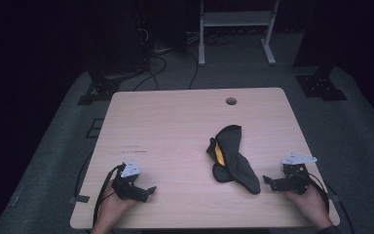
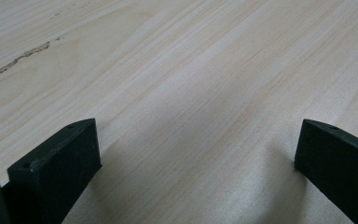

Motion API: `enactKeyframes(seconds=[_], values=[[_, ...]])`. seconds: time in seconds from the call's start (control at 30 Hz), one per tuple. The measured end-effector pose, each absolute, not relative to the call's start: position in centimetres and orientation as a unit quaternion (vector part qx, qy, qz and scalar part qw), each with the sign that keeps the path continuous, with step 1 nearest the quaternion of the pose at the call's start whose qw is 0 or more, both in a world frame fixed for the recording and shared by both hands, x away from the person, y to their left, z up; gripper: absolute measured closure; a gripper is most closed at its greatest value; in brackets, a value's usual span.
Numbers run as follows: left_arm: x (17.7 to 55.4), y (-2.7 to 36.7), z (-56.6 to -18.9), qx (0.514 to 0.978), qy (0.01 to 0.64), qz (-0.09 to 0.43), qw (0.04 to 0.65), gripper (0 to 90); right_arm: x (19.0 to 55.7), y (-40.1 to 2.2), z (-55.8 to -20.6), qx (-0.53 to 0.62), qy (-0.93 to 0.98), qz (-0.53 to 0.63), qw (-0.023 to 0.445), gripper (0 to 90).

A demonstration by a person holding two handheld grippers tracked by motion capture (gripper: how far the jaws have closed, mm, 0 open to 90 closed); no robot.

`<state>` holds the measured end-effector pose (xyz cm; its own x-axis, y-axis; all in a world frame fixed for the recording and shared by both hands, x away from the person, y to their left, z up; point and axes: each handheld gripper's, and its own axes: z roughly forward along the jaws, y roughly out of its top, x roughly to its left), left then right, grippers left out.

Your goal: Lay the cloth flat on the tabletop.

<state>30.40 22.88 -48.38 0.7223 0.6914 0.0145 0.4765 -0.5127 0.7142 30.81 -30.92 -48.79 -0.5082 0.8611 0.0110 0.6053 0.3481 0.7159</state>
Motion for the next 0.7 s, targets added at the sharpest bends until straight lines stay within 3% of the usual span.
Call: enactKeyframes(seconds=[0.3,0.7], values=[[30.4,22.9,-48.4,0.857,0.341,0.15,0.357,0.0,30.8,-31.0,-48.8,0.458,0.8,0.34,0.187,2.3],[30.4,22.9,-48.4,0.856,0.342,0.151,0.356,0.0,30.8,-31.4,-47.4,0.456,0.801,0.34,0.187,16.2]])
